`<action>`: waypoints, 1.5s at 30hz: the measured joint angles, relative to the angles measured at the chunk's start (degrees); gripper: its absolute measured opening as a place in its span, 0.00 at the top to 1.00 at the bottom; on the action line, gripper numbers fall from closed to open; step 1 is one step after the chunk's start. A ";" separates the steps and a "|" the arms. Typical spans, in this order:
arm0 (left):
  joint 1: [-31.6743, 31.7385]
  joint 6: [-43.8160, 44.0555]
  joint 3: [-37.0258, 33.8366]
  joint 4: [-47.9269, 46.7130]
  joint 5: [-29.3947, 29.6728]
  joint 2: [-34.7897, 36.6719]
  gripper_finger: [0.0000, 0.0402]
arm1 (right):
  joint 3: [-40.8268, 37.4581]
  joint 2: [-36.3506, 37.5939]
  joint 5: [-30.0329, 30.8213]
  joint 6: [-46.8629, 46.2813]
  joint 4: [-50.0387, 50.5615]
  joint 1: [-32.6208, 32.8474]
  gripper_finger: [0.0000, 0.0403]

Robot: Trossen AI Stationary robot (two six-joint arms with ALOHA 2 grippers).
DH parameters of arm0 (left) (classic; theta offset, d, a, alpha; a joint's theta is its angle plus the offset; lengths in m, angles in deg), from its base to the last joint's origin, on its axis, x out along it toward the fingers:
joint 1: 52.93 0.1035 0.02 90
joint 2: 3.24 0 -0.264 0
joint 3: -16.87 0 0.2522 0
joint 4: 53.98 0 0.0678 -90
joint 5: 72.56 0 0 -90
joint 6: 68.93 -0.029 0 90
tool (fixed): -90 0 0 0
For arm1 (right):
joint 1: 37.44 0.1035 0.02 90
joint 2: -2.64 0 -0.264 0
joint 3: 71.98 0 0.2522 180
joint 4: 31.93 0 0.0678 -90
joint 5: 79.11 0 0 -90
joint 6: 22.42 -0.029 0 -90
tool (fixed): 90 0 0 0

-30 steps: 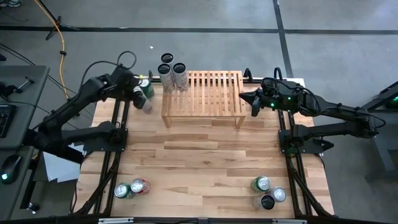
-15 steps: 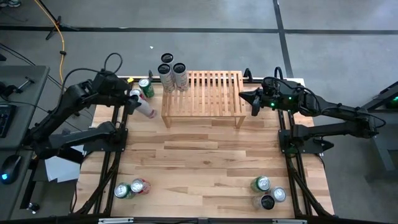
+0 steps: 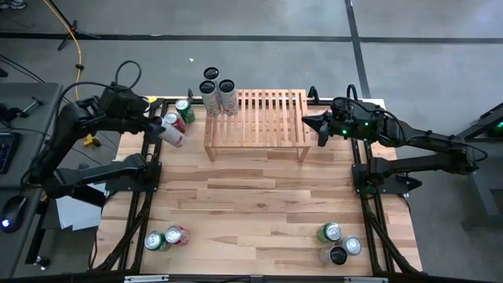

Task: Place canned beverage on shelf
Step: Put the top white pink soda can on the shelf aligned with other white pink soda can

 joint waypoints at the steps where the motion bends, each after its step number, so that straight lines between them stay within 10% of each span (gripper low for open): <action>1: -0.02 0.15 0.29 0.00 -0.67 -0.03 0.41 | 0.00 0.00 0.00 -0.14 0.00 0.00 1.00; 45: -2.53 4.41 10.43 16.34 -21.90 -0.04 0.41 | -0.02 0.02 0.01 -3.98 -1.85 0.00 1.00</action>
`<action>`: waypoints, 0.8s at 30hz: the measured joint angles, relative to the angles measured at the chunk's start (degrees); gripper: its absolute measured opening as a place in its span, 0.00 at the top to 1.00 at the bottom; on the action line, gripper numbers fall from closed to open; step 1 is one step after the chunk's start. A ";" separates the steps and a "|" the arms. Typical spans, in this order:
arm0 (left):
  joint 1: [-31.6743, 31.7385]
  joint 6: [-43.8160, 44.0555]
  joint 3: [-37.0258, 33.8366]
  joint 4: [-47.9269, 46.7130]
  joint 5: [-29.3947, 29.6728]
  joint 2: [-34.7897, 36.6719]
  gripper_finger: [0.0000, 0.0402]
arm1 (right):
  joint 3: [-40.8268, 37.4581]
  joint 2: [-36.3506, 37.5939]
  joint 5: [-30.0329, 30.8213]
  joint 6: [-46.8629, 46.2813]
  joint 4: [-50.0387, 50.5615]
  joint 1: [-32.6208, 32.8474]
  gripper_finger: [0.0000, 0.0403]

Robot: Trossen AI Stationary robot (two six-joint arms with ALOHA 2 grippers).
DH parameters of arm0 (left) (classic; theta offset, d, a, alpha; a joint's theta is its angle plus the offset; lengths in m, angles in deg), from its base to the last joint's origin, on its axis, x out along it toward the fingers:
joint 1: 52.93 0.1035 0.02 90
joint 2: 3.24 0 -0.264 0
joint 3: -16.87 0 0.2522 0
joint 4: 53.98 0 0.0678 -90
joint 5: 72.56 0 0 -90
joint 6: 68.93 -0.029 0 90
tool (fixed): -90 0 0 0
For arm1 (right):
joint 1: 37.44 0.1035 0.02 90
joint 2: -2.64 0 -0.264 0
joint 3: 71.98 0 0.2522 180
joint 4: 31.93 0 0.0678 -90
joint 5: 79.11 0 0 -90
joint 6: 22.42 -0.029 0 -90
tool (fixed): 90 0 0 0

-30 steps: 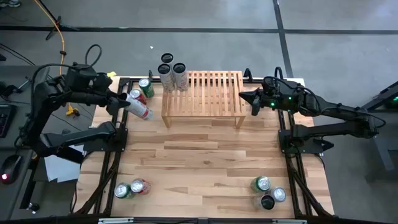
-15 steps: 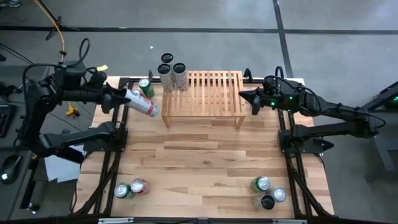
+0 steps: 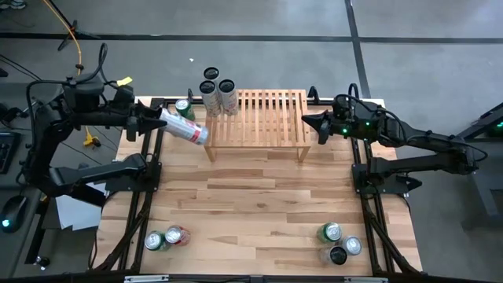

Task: Place canned beverage on shelf
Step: Put the top white pink soda can on the shelf aligned with other white pink soda can

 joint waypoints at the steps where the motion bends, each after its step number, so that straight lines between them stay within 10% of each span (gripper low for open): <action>1: -0.41 0.13 0.00 0.65 0.00 0.02 0.41 | 0.00 0.00 0.01 0.01 -0.12 0.00 1.00; 24: -23.43 -1.09 -0.04 25.13 5.96 -16.98 0.41 | 0.00 -0.70 -4.31 -0.01 -11.49 0.26 0.96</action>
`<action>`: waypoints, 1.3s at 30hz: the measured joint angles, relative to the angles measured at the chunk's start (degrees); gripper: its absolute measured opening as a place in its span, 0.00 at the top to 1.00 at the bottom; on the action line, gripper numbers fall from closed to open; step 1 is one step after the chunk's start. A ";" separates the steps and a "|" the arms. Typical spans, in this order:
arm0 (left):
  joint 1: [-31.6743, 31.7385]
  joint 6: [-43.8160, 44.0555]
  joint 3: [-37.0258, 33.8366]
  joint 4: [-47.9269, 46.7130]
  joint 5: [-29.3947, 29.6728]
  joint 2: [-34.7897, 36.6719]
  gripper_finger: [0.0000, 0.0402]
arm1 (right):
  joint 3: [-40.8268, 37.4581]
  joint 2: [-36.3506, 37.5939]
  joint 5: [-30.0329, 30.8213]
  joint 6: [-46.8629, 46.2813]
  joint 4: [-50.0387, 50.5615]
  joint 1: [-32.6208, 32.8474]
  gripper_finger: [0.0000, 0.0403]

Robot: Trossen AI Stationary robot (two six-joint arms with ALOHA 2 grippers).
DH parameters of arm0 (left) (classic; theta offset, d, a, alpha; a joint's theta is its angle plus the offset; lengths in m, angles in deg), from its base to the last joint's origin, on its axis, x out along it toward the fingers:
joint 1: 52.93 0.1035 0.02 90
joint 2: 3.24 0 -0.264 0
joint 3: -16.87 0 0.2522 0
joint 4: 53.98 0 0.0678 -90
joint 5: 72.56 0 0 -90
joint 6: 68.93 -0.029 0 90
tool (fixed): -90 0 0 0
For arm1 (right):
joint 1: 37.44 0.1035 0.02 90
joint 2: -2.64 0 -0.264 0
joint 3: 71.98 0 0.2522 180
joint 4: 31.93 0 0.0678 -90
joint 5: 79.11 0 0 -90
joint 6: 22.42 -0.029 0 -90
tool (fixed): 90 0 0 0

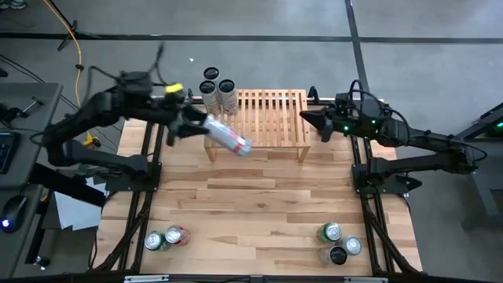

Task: Place canned beverage on shelf
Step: Put the top white pink soda can on the shelf aligned with other white pink soda can

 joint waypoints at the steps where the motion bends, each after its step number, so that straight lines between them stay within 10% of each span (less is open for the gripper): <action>1: -0.90 -1.04 0.00 0.97 1.00 -1.33 0.41 | 0.00 -0.42 -0.60 0.13 -2.55 0.00 0.93; 8: -3.32 -7.44 -0.01 7.31 4.35 -9.25 0.41 | 0.07 -4.03 -6.15 -0.22 -8.74 -0.01 0.57; 16: -4.16 -25.15 -0.01 10.33 4.45 -12.51 0.41 | 11.39 -11.38 -20.53 4.35 7.77 -1.09 0.21; 25: -7.92 -48.02 -0.01 10.06 5.81 -13.10 0.41 | 29.43 -23.20 -26.72 19.16 34.42 -3.49 0.16; 39: -13.97 -60.21 0.00 8.58 12.67 -15.96 0.41 | 44.58 -40.95 -45.25 26.63 41.21 -3.09 0.16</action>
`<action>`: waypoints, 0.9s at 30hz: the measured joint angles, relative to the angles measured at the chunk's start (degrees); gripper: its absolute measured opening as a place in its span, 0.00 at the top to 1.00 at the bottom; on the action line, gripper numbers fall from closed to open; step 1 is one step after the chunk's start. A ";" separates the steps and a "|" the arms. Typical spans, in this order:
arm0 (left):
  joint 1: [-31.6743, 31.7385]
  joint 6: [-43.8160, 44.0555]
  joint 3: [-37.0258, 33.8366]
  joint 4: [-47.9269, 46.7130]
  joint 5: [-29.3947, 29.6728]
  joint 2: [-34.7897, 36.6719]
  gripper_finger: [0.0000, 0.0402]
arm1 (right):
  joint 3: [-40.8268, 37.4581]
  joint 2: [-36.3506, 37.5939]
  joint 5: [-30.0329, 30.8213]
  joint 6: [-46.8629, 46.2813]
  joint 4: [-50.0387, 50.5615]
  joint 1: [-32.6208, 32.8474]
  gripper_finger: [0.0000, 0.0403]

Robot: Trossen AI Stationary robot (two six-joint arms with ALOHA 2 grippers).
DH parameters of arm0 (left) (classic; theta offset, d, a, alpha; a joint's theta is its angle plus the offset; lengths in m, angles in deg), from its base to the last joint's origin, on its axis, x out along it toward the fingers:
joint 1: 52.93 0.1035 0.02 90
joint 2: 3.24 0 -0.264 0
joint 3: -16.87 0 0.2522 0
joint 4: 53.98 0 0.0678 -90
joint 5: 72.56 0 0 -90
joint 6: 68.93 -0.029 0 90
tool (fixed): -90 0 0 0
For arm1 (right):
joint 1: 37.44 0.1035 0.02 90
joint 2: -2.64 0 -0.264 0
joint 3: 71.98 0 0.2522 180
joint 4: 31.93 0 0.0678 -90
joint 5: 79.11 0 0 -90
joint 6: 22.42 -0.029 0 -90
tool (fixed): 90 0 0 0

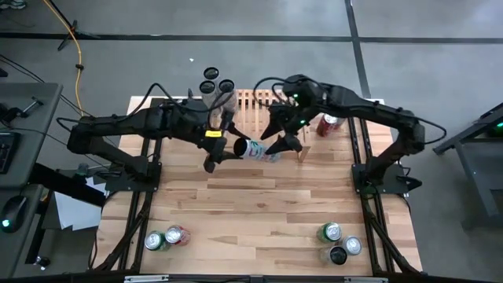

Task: Place canned beverage on shelf
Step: Put the top white pink soda can on the shelf aligned with other white pink soda can

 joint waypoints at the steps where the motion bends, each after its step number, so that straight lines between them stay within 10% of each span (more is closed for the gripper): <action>1: -0.21 -0.71 0.00 0.06 0.79 0.00 0.41 | 0.40 -0.77 -0.11 0.47 0.59 0.12 0.16; 27: -2.18 -6.11 0.00 0.08 1.99 -0.37 0.41 | 0.96 -4.95 -1.72 1.95 0.72 7.06 0.24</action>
